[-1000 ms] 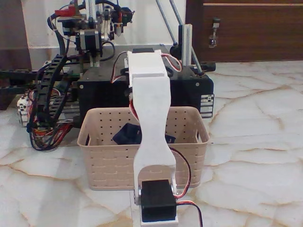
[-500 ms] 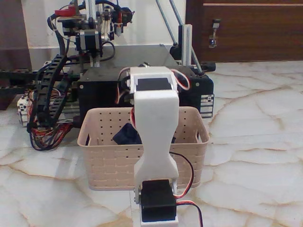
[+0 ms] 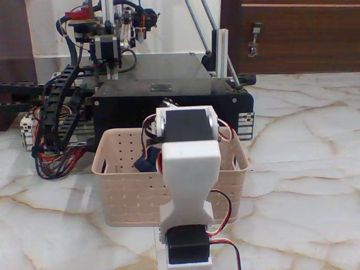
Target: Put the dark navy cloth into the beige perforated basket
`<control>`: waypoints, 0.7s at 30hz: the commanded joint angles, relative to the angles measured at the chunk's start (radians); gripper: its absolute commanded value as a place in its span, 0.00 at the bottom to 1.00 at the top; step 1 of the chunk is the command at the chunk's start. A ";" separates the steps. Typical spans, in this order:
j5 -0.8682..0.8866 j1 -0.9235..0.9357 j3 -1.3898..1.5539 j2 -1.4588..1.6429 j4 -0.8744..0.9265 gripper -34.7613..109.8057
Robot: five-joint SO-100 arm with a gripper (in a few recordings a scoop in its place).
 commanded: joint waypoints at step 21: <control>-0.552 0.012 0.560 0.383 -0.382 0.24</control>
